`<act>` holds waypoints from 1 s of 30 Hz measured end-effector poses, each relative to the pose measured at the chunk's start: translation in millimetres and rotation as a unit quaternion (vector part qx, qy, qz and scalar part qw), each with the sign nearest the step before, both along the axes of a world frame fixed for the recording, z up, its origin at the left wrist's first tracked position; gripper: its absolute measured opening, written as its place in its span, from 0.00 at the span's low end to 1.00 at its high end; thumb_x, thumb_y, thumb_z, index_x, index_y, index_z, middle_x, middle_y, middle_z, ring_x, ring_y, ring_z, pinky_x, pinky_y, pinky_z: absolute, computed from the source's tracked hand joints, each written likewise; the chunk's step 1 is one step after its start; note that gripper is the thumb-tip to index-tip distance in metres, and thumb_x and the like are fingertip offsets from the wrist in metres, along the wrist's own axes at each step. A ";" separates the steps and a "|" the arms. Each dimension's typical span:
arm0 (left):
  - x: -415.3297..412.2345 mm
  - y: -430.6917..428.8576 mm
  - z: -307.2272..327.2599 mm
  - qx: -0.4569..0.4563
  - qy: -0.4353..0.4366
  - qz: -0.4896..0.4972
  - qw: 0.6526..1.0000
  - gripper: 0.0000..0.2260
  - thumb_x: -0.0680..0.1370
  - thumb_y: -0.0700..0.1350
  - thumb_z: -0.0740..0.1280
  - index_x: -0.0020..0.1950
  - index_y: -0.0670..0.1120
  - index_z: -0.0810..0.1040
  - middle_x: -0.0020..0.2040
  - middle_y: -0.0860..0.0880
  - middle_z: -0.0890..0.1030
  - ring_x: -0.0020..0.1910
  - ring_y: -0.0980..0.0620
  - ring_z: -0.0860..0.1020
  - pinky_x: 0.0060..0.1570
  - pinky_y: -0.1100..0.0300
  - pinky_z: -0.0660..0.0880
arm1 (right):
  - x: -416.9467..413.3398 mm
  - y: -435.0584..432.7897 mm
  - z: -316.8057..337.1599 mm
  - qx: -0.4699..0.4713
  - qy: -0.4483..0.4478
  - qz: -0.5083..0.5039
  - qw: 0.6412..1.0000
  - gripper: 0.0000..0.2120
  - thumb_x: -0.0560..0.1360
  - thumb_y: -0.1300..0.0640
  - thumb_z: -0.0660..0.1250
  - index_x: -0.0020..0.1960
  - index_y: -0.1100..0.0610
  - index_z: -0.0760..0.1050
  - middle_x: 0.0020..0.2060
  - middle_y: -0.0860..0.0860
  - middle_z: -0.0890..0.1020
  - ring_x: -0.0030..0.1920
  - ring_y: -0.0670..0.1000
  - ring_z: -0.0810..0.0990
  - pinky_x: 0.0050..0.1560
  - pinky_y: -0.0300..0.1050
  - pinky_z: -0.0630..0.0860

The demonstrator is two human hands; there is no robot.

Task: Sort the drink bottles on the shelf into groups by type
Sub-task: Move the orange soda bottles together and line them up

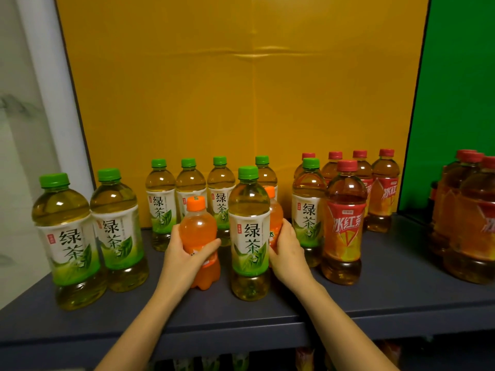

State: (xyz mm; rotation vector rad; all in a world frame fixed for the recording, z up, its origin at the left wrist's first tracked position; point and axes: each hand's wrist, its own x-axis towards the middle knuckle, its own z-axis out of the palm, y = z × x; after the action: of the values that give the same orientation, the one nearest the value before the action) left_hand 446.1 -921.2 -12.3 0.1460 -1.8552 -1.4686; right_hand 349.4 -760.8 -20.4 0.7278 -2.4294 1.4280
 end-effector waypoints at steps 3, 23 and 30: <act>16.8 8.6 -0.5 0.000 0.013 0.007 1.000 0.23 0.65 0.42 0.77 0.49 0.59 0.68 0.48 0.57 0.76 0.46 0.60 0.76 0.42 0.65 0.70 | 5.2 5.5 -2.7 0.005 0.012 0.009 1.000 0.24 0.75 0.53 0.64 0.67 0.56 0.60 0.60 0.54 0.72 0.59 0.56 0.75 0.56 0.51 0.72; 56.1 76.9 4.5 0.016 0.012 -0.066 0.998 0.26 0.54 0.57 0.73 0.50 0.59 0.71 0.48 0.55 0.79 0.44 0.63 0.80 0.40 0.66 0.74 | 57.3 72.1 -16.3 -0.093 0.000 0.052 0.994 0.33 0.75 0.48 0.64 0.72 0.54 0.51 0.65 0.50 0.67 0.62 0.50 0.70 0.57 0.41 0.68; 55.0 103.6 8.4 0.015 -0.002 -0.144 0.989 0.23 0.59 0.50 0.73 0.51 0.60 0.71 0.48 0.55 0.79 0.43 0.61 0.80 0.40 0.64 0.74 | 104.8 121.1 -15.4 -0.249 -0.067 0.044 0.965 0.25 0.67 0.42 0.64 0.62 0.41 0.62 0.54 0.42 0.77 0.50 0.37 0.78 0.46 0.32 0.75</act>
State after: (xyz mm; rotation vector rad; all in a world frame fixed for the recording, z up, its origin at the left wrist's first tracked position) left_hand 501.2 -817.5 -4.0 -0.1108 -1.9184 -1.6900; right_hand 454.2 -639.6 -35.8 0.6373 -2.0009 2.0712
